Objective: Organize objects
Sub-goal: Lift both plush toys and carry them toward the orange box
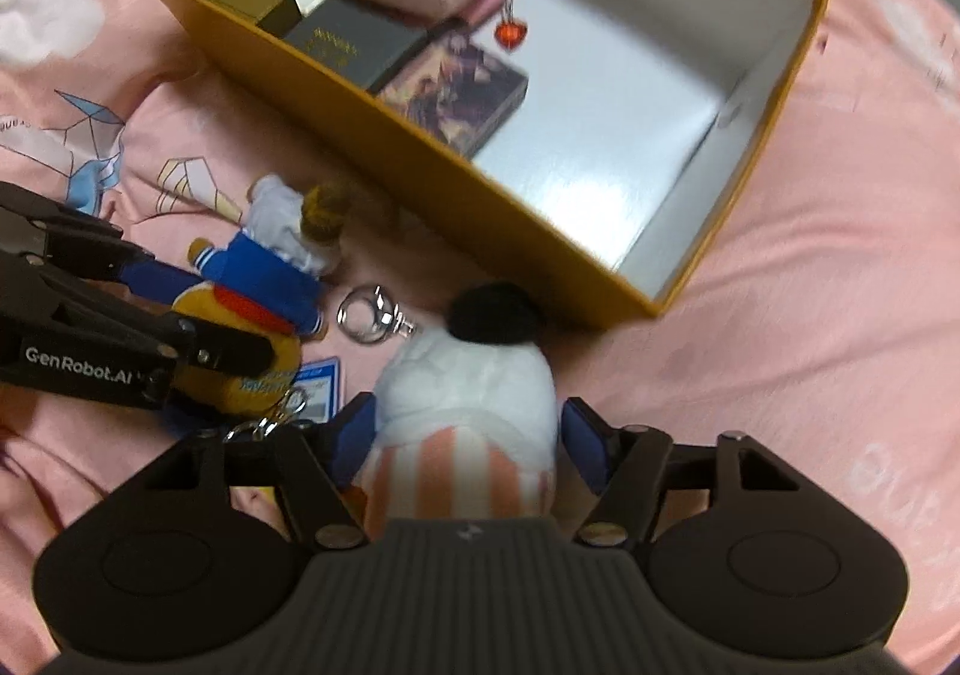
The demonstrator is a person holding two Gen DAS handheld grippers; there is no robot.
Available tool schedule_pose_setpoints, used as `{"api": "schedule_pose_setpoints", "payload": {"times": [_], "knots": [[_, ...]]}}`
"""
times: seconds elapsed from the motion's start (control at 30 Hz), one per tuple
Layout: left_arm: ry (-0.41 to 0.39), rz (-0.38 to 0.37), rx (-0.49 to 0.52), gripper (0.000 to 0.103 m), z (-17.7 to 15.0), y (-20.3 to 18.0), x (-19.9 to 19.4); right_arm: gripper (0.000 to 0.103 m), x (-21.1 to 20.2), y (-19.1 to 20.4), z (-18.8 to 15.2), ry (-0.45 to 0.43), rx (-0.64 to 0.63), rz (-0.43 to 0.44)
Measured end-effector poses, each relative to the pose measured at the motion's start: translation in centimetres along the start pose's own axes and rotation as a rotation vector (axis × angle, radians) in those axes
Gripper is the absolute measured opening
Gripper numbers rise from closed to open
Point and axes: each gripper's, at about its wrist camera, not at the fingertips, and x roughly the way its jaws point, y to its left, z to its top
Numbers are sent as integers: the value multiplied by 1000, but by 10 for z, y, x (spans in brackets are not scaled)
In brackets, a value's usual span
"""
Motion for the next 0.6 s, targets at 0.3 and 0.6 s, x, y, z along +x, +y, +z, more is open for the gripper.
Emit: {"api": "schedule_pose_setpoints", "payload": {"times": [0.3,0.6], "knots": [[-9,5,11,51,-4,-2,-5,61,-15,7,-15,-52,21,11],[-49,-22,33,49,-13,1,-29,61,-52,7,-37,-183,84,22]]}}
